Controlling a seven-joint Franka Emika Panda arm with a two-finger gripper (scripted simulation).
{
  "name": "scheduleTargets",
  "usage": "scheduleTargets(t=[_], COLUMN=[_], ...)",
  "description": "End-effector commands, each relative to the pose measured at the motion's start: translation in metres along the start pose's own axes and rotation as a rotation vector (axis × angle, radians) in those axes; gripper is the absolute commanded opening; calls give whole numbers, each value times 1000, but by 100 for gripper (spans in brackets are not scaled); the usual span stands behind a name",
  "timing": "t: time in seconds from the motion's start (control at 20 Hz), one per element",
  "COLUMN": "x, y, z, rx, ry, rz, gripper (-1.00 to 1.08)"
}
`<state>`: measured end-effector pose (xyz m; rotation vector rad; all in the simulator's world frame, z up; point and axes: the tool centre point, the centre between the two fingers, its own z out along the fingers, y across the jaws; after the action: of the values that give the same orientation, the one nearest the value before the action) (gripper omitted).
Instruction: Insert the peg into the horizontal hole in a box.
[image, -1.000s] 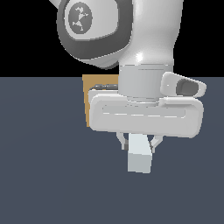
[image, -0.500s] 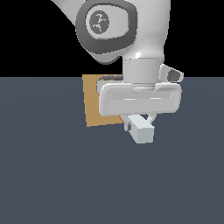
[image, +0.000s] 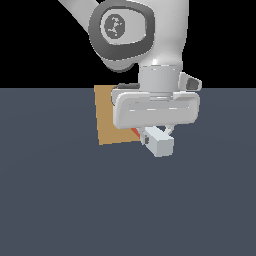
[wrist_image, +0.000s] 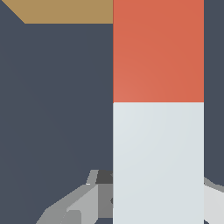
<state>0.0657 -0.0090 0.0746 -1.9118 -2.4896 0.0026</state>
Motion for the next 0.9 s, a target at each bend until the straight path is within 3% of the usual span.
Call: scheduleTargets(t=[0.0,0.6,0.85], x=[-2,-2,14], y=[0,0,0], z=[-1,-1,-2], rx=[-3,-2,-3], ry=[-1,-1,-1], rz=[6,6,6], gripper=[-100,-100,-100])
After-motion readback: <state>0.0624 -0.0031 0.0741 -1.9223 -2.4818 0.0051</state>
